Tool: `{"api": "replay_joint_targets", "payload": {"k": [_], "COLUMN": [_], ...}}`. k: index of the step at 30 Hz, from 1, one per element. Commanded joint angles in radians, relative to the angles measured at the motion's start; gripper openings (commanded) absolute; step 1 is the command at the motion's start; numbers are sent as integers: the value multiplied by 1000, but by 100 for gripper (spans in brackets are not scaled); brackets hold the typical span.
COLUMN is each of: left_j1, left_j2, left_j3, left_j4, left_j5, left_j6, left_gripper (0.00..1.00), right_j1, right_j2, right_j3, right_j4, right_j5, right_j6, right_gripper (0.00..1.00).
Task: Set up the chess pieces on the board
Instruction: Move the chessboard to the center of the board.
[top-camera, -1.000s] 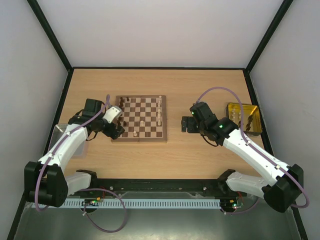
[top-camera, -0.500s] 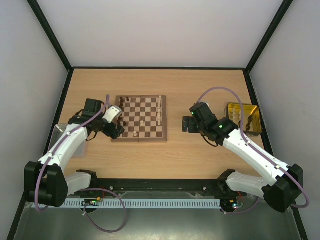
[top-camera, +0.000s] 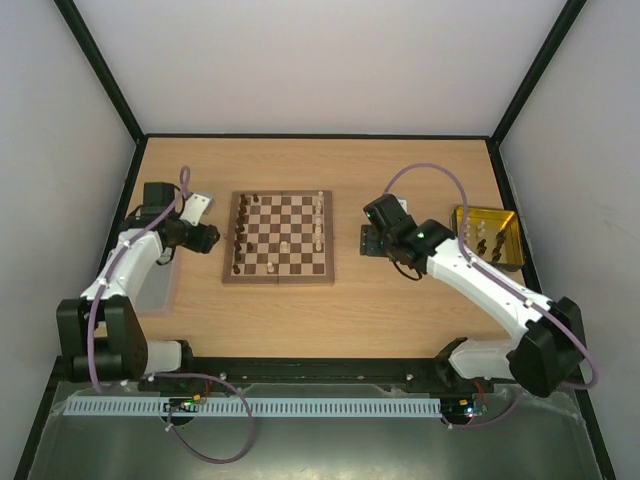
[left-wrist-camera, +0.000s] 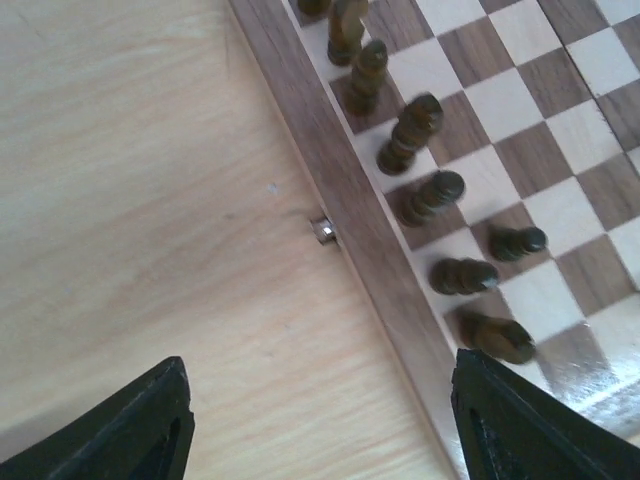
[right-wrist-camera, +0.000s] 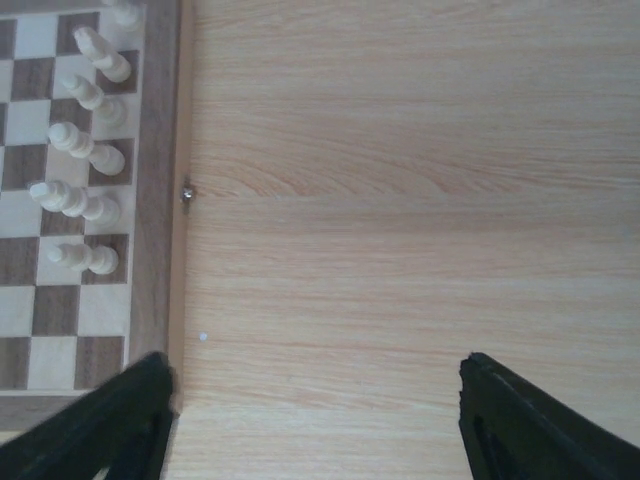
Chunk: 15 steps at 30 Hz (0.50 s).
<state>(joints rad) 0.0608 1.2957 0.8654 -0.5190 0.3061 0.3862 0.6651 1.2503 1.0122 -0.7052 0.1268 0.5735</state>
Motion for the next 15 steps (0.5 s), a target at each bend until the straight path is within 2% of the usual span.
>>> {"api": "replay_joint_targets", "payload": {"k": [1,3,6,11,15], "left_j1": [11,15,26,54,68], "left_j2": [77,113,178,291,376], "left_j3": [88,117,162,231,290], "left_j4": [16,26,34,39,30], "left_j5": [-8,-34,-56,-61,-46], "left_j6": [12,7,0,-16,-33], "left_gripper": [63,55,45,34,31], "right_j1": [-4,-5,-19,-97,-142], "right_j2": [92,154,252,399,507], "right_j3": [87,131,196,308,367], "right_j4": [52,68,90,102,119], "right_j5": [12,14,22,-10,-52], "right_j6": [46,57,58,57,82], "right_gripper": [66,60,59,46,42]}}
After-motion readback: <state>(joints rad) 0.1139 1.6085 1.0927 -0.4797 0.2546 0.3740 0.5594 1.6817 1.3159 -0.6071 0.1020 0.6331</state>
